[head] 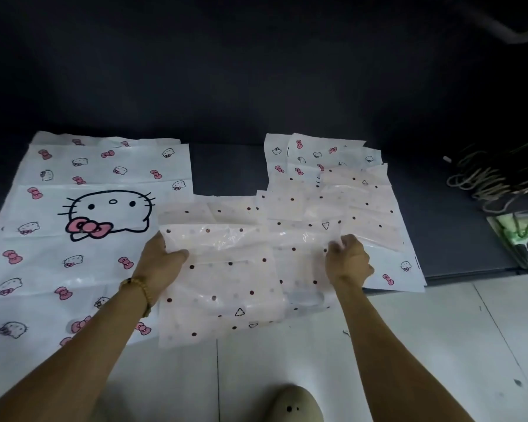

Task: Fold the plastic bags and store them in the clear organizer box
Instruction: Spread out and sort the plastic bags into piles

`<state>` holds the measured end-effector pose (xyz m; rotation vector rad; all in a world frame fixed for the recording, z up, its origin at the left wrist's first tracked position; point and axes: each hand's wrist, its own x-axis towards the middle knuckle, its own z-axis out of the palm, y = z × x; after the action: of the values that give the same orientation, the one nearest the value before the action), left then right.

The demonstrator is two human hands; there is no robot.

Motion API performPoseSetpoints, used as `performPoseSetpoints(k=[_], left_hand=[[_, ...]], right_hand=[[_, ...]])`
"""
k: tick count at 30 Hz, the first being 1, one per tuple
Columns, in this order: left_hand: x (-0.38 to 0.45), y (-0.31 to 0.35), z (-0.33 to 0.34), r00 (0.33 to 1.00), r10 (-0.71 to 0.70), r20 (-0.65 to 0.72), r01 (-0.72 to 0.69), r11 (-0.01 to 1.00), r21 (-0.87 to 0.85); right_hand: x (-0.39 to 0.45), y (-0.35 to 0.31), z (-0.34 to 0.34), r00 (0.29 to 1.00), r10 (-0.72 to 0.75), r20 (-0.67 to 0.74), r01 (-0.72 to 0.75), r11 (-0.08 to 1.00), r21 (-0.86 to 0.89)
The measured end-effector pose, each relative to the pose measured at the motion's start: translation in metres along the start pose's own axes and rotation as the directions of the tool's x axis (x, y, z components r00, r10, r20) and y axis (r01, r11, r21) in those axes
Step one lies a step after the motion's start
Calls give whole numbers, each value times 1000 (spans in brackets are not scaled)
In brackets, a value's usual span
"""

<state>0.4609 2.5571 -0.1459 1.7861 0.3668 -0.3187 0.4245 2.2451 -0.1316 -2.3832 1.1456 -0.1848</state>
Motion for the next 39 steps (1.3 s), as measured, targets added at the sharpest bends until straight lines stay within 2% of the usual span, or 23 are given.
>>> performPoseSetpoints(k=[4,6,8,10,12,14,17,19,21,22,23,24,26,28,29,31,32,34,39], left_hand=[[1,-2,2,1000,13,-24,-13,1000,17],[0,-3,2,999,-2,-37,3,1000,9],[-2,-2,1,999,-23,-31,23,1000,-9],[-3,1,2,999,-35,-17,34,999,-20],[-3,2,1,999,-37,-14,37,999,-8],[-3,4,1,999,-49,-6,49,999,2],[-5,9,6,995,-95,-14,94,994,-60],[-5,16,7,978,-200,-62,189,970,-153],[-4,23,3,937,-345,57,343,873,-347],[-3,21,0,926,-354,131,375,828,-417],[-2,20,-1,932,-323,167,363,829,-425],[-2,19,-1,950,-268,160,310,872,-379],[-1,16,2,986,-144,79,155,975,-159],[3,11,6,996,-72,45,73,997,-2],[5,8,6,997,-59,42,57,998,39],[7,4,7,998,-51,39,47,993,112],[8,1,8,997,-57,44,51,990,134],[10,-1,11,997,-61,37,55,988,144],[9,0,13,998,-43,47,38,993,110]], right_hand=[[1,-14,-30,972,-211,-104,229,950,214],[2,-27,-51,965,-225,-133,259,885,387],[2,-40,-73,993,-102,-66,120,740,662],[-1,-45,-91,994,-18,109,-78,591,803],[-8,-47,-94,969,-40,242,-173,587,791],[-19,-52,-78,961,-84,262,-157,615,773],[-44,-64,-31,948,-208,240,10,776,630],[-59,-68,3,930,-275,242,130,866,482],[-70,-68,28,931,-271,245,172,916,362],[-74,-68,37,932,-256,256,170,933,316],[-76,-67,44,930,-246,275,167,945,280],[-76,-66,49,924,-241,297,167,953,254],[-72,-63,50,924,-236,300,163,954,252],[-59,-54,42,963,-197,186,151,960,237],[-50,-46,36,986,-138,91,121,978,167],[-30,-26,20,999,31,-40,-31,1000,4],[-21,-17,12,994,105,-42,-108,992,-59],[-9,-3,5,983,180,41,-173,974,-145],[14,5,4,957,199,209,-203,979,0]])
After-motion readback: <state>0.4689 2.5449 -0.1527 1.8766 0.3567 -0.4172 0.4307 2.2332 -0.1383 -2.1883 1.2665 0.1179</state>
